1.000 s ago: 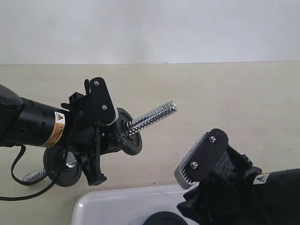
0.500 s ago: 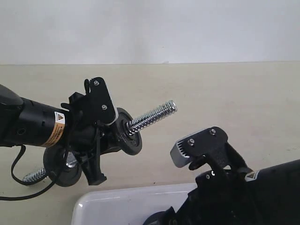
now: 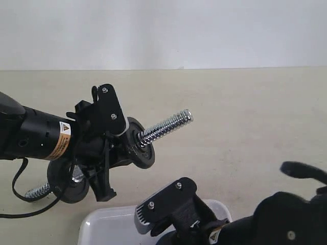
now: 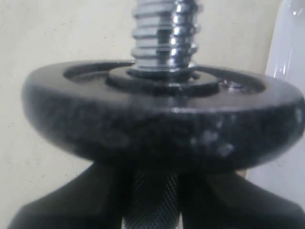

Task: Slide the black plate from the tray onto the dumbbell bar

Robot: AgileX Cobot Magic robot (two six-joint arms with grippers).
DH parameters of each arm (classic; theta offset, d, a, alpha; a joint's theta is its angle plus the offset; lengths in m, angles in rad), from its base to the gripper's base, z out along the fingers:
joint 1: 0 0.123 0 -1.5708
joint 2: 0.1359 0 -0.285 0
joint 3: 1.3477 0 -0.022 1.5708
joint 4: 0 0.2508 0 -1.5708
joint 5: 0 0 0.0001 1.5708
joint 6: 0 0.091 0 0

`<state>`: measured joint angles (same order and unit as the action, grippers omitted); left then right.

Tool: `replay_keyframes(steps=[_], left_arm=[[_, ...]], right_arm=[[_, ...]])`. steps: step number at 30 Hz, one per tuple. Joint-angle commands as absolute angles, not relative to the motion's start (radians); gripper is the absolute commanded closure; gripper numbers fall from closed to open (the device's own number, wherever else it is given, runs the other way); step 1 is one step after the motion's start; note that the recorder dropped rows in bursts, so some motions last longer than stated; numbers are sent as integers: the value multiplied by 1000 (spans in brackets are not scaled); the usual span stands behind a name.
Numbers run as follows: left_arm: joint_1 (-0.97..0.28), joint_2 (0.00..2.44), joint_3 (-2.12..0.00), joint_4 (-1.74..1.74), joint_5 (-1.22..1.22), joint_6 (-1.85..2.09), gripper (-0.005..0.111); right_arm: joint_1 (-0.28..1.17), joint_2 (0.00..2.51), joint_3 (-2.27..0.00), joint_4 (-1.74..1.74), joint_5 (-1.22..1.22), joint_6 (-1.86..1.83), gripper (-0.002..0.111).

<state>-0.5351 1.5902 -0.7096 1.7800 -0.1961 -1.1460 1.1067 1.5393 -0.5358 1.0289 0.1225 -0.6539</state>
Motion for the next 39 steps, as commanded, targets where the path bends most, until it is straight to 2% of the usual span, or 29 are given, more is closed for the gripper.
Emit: replay_keyframes(steps=[1,12,14,19,21,23,27,35,39], left_arm=[[-528,1559,-707,1744,-124,-1196,102],[-528,1559,-690,1744,-101,-1196,102],[-528,1559,-690,1744,-101,-1196,102],[-528,1559,-689,1744,-81,-1196,102],[-528,1559,-689,1744,-78,-1196,102],[-528,1559,-689,1744,-78,-1196,102],[-528,1559,-689,1744,-76,-1196,102],[-528,1559,-689,1744,-76,-1196,102],[-528,1559,-689,1744,-76,-1196,102]], right_arm=[[1111,1593,-543,1024,65,-637,21],[1096,1511,-551,1005,-22,-691,21],[1096,1511,-551,1005,-22,-709,27],[1096,1511,-547,1005,11,-829,57],[1096,1511,-547,1005,37,-868,64],[1091,1511,-547,1005,57,-870,61],[1059,1511,-547,1005,88,-847,46],[1026,1511,-547,972,171,-839,42],[1026,1511,-547,955,193,-822,25]])
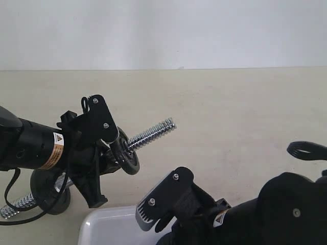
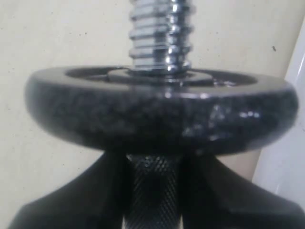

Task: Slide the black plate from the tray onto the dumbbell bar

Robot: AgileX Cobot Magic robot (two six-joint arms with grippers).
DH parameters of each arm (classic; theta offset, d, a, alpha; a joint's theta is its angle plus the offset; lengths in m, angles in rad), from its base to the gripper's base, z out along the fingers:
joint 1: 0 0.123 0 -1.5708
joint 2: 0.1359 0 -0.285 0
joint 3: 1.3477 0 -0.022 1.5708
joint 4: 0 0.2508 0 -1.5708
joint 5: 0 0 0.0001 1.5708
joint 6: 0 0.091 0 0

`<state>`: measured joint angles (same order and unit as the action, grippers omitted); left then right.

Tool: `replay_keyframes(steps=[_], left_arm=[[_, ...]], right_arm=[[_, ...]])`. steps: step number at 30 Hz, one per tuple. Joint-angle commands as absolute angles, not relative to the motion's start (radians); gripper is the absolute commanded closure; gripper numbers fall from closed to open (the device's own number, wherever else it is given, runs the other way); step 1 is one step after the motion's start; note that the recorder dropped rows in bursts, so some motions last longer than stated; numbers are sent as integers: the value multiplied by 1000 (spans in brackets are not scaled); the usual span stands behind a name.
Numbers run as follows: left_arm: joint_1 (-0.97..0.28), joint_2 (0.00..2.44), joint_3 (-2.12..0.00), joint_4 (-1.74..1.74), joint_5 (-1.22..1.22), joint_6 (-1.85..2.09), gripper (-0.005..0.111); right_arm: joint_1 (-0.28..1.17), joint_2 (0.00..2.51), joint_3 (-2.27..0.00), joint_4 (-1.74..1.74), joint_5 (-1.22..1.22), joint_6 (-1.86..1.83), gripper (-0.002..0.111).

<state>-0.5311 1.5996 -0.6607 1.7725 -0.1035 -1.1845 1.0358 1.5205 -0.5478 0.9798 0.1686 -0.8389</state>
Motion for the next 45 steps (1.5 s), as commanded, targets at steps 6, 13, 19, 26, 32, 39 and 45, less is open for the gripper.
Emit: replay_keyframes(steps=[6,13,19,26,32,39,45], left_arm=[[-528,1559,-689,1744,-76,-1196,102],[-528,1559,-689,1744,-76,-1196,102],[-528,1559,-689,1744,-76,-1196,102],[-528,1559,-689,1744,-76,-1196,102],[-528,1559,-689,1744,-76,-1196,102],[-528,1559,-689,1744,-73,-1199,102],[-528,1559,-689,1744,-77,-1202,102]], right_arm=[[1026,1511,-547,937,187,-810,16],[1026,1507,-547,933,112,-820,16],[1026,1507,-547,935,91,-749,16],[1026,1507,-547,933,93,-751,16],[1026,1507,-547,933,93,-758,16],[1026,1507,-547,937,92,-676,16],[1026,1507,-547,940,139,-611,16]])
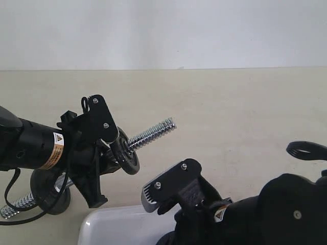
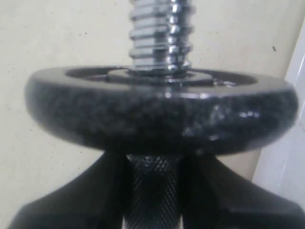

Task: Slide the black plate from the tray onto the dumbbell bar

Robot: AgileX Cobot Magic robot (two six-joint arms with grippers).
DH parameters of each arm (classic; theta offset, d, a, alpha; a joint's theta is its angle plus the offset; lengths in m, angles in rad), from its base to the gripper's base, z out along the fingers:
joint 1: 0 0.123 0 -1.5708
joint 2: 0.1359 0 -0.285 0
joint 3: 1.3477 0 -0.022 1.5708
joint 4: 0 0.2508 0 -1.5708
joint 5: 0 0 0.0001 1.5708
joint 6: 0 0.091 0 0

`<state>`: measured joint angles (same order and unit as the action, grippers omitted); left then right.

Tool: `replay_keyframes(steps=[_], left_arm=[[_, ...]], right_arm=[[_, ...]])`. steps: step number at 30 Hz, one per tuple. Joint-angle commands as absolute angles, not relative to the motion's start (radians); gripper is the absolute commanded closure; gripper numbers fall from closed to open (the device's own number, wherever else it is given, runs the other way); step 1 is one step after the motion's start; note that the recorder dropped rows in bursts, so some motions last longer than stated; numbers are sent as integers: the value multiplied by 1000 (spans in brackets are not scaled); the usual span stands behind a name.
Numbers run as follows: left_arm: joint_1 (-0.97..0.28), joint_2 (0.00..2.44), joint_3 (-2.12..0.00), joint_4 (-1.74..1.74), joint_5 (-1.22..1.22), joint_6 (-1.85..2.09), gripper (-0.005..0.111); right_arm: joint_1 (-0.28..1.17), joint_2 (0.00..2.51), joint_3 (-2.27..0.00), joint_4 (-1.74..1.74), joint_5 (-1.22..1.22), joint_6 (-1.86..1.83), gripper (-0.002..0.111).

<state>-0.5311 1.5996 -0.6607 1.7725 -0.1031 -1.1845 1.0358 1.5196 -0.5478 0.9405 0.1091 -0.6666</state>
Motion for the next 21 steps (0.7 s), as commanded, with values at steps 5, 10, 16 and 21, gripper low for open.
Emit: replay_keyframes(steps=[5,10,16,21], left_arm=[[-528,1559,-689,1744,-77,-1202,102],[-528,1559,-689,1744,-80,-1205,102],[-528,1559,-689,1744,-80,-1210,102],[-528,1559,-689,1744,-80,-1210,102]], right_arm=[[994,1509,-547,916,194,-522,16],[879,1509,-547,734,274,-427,16],[866,1509,-551,659,296,-282,16],[866,1509,-551,667,285,-268,11]])
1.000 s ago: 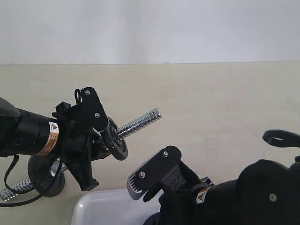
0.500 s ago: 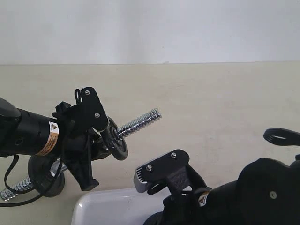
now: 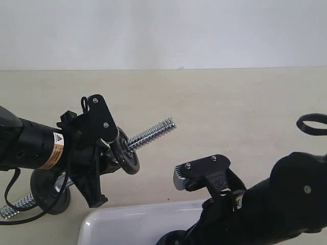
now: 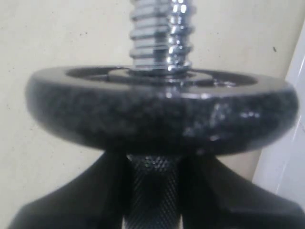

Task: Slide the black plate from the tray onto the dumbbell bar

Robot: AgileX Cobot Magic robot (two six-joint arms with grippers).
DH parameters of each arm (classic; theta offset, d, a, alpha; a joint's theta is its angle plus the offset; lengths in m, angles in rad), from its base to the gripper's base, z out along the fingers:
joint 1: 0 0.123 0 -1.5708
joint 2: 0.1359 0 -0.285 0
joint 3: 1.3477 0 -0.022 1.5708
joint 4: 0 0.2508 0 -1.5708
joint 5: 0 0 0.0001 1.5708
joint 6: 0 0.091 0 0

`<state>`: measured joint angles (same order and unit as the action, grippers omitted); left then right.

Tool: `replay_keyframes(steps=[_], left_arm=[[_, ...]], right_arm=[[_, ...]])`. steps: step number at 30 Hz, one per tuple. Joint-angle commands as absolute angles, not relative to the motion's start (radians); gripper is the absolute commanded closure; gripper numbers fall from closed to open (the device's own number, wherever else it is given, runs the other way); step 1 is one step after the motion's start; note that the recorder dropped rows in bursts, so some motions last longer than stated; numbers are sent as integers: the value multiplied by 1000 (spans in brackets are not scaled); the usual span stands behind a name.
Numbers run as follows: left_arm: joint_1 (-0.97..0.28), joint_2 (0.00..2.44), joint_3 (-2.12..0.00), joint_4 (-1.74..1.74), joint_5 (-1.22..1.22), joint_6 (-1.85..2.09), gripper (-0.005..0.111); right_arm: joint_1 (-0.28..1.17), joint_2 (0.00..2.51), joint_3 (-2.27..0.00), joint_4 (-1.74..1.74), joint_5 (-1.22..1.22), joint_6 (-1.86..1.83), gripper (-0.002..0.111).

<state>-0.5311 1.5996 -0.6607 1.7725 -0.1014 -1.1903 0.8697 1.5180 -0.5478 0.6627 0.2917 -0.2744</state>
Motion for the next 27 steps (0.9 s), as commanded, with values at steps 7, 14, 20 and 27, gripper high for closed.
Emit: replay_keyframes(steps=[7,14,20,27], left_arm=[[-528,1559,-689,1744,-80,-1214,102],[-528,1559,-689,1744,-80,-1214,102],[-528,1559,-689,1744,-80,-1214,102],[-528,1559,-689,1744,-80,-1214,102]], right_arm=[[866,1509,-626,673,350,-268,3],[866,1519,-665,589,423,-136,3],[866,1528,-672,564,413,-84,3],[866,1528,-672,579,362,-84,3]])
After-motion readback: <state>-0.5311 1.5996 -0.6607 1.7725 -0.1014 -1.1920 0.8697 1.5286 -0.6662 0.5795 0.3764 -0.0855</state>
